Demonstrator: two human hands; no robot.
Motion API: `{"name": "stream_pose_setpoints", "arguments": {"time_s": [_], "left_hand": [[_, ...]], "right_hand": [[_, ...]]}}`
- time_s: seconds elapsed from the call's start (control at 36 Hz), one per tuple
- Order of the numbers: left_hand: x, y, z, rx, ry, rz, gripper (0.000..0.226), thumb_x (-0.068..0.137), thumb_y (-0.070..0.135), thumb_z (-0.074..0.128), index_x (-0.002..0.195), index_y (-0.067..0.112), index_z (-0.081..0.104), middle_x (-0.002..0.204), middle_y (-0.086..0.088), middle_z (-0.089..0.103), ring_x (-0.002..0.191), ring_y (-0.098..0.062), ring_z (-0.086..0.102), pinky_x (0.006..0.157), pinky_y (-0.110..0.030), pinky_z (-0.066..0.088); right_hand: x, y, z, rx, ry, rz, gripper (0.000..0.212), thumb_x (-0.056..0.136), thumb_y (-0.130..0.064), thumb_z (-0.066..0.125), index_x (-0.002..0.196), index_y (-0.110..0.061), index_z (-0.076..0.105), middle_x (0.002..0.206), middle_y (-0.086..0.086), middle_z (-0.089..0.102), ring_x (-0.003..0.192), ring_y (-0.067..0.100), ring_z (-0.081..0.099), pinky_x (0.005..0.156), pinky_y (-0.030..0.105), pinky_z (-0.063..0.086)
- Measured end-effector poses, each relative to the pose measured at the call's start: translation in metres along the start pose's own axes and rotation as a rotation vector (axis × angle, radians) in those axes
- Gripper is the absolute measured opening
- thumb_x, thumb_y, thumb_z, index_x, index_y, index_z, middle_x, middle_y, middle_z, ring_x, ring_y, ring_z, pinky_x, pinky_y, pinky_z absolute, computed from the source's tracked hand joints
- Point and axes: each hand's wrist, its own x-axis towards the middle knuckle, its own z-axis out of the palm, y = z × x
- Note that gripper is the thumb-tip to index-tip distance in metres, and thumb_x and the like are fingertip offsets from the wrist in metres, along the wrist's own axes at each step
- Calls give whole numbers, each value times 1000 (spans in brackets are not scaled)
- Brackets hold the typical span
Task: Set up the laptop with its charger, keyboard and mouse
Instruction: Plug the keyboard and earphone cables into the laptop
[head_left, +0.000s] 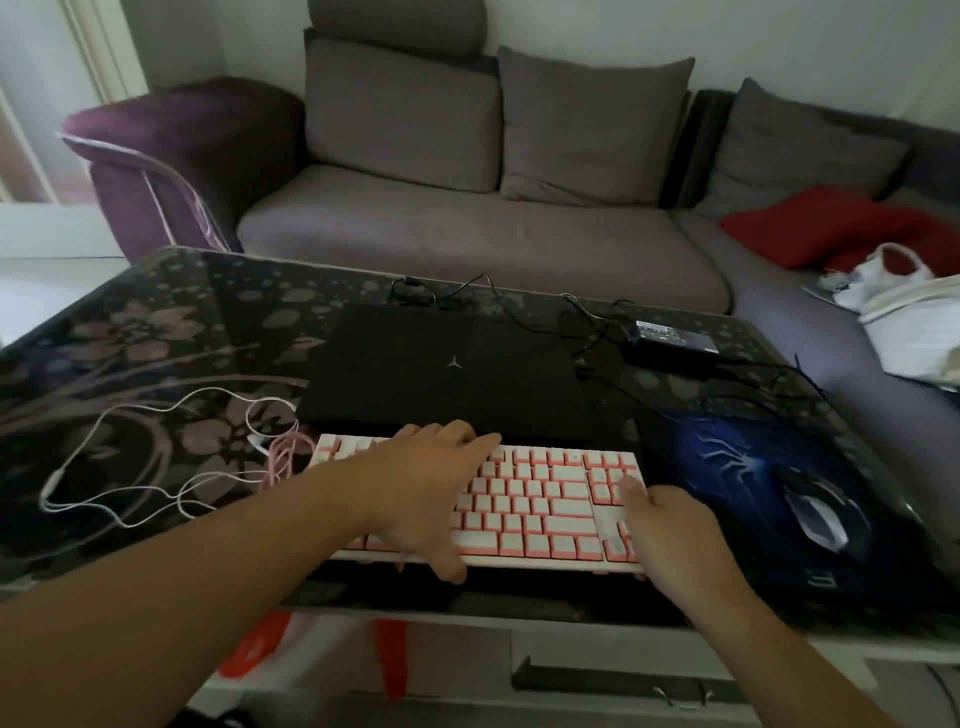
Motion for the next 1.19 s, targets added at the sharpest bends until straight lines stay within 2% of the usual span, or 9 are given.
{"name": "stream_pose_setpoints", "arguments": {"time_s": [0.14,0.22,0.36,0.44,0.56,0.67,0.86,0.97,1.19], "left_hand": [[-5,-16,-6,41,-23,-62,138,65,66,86,165,31,-3,168,4,15,152,-22,24,126,-46,24],[-11,-27,-6,-47,-60,-85,135,66,64,87,165,31,2,168,9,12,154,-20,20,126,-45,24],[-20,-50,-9,-311,4,-147,109,78,63,80,164,32,19,163,13,24,145,-13,37,118,-38,40],[-30,-64,-15,-360,110,-234,84,87,58,73,158,34,35,157,11,36,139,-12,43,113,-35,43],[-44,-85,-14,-369,156,-345,65,94,55,68,150,33,46,151,7,44,135,-14,48,107,-32,45],[-51,-100,-7,-336,177,-388,33,104,37,56,137,33,60,144,7,49,131,-13,49,106,-30,44],[-60,-123,0,-372,237,-524,31,99,25,61,129,29,65,129,5,63,118,-15,61,102,-40,55],[-62,-128,1,-406,235,-578,26,99,28,61,124,23,67,117,3,67,108,-15,63,98,-38,56],[-67,-119,-6,-449,195,-597,39,98,28,60,136,20,57,132,-4,61,118,-21,59,101,-41,53]], "right_hand": [[7,-9,8,-366,61,-207,46,108,-56,36,85,-26,63,83,-5,65,71,9,65,66,32,51],[3,-17,16,-719,85,-317,40,111,-49,31,99,-25,61,94,-7,56,85,8,59,76,32,55],[1,-36,30,-798,291,-332,40,102,-50,40,123,-23,60,112,1,59,98,16,58,77,33,55],[-7,-61,41,-600,184,-472,34,99,-39,56,130,-25,56,123,-3,52,110,11,54,91,31,54],[-27,-96,52,-476,-145,-696,56,95,-22,68,145,-38,45,145,-16,38,133,4,42,109,29,46],[-52,-122,69,-439,-436,-914,68,97,-13,69,150,-45,41,150,-25,27,126,4,48,98,29,55],[-67,-141,101,-630,-341,-1223,28,95,-20,70,120,-31,64,122,-9,56,107,10,53,90,34,56],[-70,-147,103,-673,-316,-1208,20,96,-24,69,115,-27,66,111,-8,62,101,11,56,85,31,54],[-77,-152,107,-579,-285,-1015,19,96,-39,66,110,-29,59,110,-10,56,99,8,53,87,34,57]]}}
